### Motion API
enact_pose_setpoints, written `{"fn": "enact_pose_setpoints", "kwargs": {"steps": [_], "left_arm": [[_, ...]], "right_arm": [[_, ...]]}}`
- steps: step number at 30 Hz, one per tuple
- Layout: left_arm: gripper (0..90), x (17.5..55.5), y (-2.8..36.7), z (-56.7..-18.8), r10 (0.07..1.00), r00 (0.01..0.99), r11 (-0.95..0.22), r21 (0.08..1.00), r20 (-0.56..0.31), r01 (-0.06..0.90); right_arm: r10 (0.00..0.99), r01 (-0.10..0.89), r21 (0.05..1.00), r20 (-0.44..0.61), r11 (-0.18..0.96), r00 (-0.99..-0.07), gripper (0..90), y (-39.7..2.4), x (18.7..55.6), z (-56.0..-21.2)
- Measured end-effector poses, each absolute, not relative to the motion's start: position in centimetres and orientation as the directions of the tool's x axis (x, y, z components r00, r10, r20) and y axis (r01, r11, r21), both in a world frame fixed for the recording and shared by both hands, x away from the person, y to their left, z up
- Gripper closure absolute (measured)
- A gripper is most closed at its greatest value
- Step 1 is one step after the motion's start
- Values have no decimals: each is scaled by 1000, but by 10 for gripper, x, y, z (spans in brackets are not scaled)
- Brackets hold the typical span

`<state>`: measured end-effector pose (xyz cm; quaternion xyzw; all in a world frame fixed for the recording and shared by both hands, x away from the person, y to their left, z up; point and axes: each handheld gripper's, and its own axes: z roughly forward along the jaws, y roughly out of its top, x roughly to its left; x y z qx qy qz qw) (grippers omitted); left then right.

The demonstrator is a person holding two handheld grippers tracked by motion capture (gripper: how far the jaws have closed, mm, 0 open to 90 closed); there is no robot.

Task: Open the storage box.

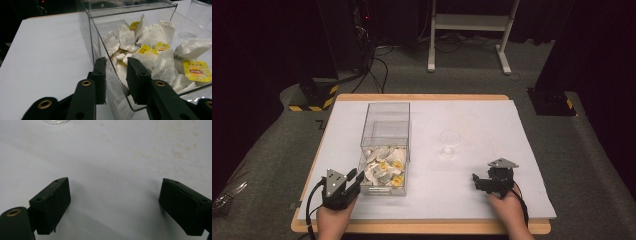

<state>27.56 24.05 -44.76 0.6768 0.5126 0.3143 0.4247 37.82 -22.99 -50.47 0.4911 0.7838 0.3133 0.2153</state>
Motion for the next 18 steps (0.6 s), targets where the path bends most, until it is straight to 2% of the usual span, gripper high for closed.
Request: {"fn": "enact_pose_setpoints", "kwargs": {"steps": [3, 7, 18], "left_arm": [[593, 280, 243, -442, 952, 307, -131, 899, -4, 417], [545, 284, 248, -439, 949, 315, -136, 901, -1, 413], [459, 296, 269, -434, 968, 249, -113, 910, 11, 400]], "right_arm": [[905, 635, 703, -30, 321, -425, 103, -230, 378, -505], [905, 636, 702, -29, 320, -424, 103, -230, 378, -505], [905, 637, 701, -27, 320, -425, 103, -230, 378, -505]]}}
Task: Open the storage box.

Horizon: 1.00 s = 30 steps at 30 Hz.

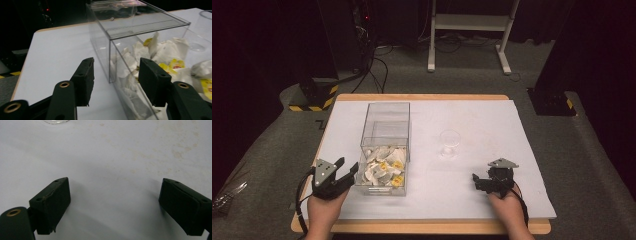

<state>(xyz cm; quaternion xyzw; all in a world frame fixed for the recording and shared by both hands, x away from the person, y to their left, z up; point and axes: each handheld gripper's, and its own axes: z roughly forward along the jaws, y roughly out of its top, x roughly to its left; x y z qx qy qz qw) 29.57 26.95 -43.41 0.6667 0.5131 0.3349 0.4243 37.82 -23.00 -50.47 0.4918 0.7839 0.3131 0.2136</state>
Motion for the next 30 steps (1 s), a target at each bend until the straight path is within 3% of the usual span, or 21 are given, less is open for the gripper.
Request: {"fn": "enact_pose_setpoints", "kwargs": {"steps": [18, 30], "left_arm": [[408, 345, 307, -497, 969, 246, -166, 821, 33, 547], [348, 350, 309, -505, 960, 275, -210, 776, 50, 594]], "right_arm": [[905, 635, 703, -29, 320, -423, 98, -229, 378, -506], [906, 638, 701, -29, 319, -422, 97, -229, 378, -505]]}}
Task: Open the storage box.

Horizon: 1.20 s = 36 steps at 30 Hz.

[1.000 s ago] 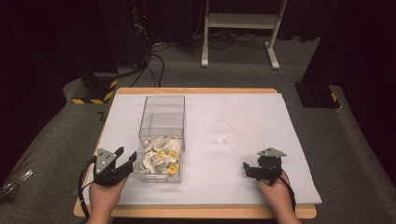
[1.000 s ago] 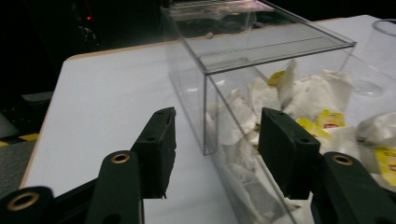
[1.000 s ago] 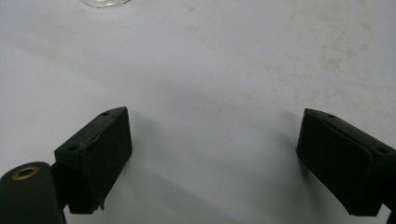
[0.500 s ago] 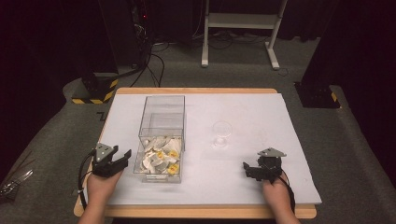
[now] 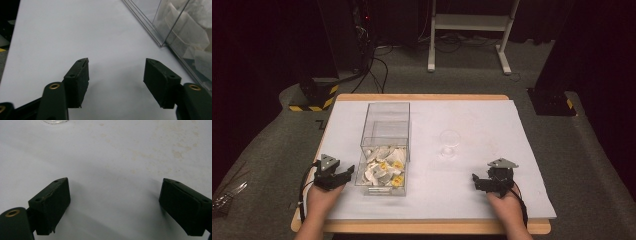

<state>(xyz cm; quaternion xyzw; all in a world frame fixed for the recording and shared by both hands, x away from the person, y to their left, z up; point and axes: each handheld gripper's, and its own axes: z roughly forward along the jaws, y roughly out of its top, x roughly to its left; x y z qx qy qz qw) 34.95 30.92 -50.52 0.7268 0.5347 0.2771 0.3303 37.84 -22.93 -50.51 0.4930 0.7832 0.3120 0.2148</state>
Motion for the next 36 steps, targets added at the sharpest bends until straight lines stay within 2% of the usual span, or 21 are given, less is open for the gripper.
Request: {"fn": "enact_pose_setpoints", "kwargs": {"steps": [7, 9, 15, 29, 36], "left_arm": [[320, 353, 307, -507, 961, 269, -225, 751, 65, 621], [314, 354, 309, -508, 966, 258, -191, 749, 28, 634], [310, 355, 311, -508, 966, 256, -184, 747, 19, 639], [319, 351, 308, -508, 968, 248, -192, 751, 39, 632], [318, 352, 309, -508, 969, 248, -177, 748, 17, 640]], "right_arm": [[905, 641, 697, -27, 322, -425, 97, -229, 380, -504], [902, 642, 692, -28, 328, -430, 99, -229, 381, -502], [897, 625, 707, -30, 332, -442, 101, -226, 383, -495], [866, 589, 730, -10, 347, -499, 126, -199, 383, -482], [843, 548, 760, 0, 349, -537, 128, -182, 380, -477]]}}
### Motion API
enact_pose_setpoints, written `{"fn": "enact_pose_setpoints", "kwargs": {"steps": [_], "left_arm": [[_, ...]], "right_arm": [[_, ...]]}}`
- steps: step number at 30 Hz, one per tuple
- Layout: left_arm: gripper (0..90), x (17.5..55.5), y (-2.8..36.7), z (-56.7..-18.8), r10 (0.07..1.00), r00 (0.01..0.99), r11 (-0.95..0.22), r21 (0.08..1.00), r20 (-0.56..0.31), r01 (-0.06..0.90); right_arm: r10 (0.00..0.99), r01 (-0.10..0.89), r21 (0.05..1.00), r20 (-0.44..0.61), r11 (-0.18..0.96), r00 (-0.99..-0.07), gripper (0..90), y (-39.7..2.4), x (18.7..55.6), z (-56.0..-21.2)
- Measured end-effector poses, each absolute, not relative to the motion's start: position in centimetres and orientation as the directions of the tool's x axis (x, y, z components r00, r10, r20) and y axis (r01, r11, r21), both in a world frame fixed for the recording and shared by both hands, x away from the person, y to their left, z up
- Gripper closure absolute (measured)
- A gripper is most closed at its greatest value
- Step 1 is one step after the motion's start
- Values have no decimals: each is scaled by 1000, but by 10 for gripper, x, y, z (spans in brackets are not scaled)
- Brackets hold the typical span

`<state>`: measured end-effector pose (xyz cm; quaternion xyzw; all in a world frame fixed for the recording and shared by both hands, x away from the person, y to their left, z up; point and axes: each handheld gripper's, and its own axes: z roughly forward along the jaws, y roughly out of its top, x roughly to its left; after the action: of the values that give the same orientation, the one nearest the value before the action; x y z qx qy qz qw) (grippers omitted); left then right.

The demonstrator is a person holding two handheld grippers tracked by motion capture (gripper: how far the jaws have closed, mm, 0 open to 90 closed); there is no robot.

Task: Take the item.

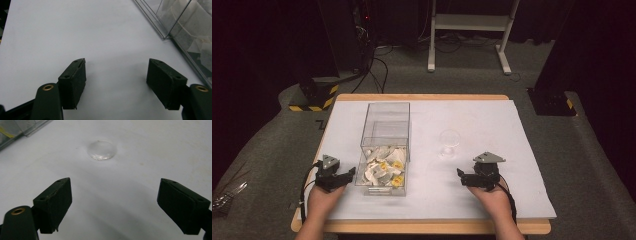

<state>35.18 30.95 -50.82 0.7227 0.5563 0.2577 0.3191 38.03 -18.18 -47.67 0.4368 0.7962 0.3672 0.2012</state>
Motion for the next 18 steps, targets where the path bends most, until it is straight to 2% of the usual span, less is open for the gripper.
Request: {"fn": "enact_pose_setpoints", "kwargs": {"steps": [18], "left_arm": [[316, 351, 310, -508, 967, 252, -182, 747, 19, 639]], "right_arm": [[795, 474, 794, -20, 381, -606, 136, -136, 373, -456]]}}
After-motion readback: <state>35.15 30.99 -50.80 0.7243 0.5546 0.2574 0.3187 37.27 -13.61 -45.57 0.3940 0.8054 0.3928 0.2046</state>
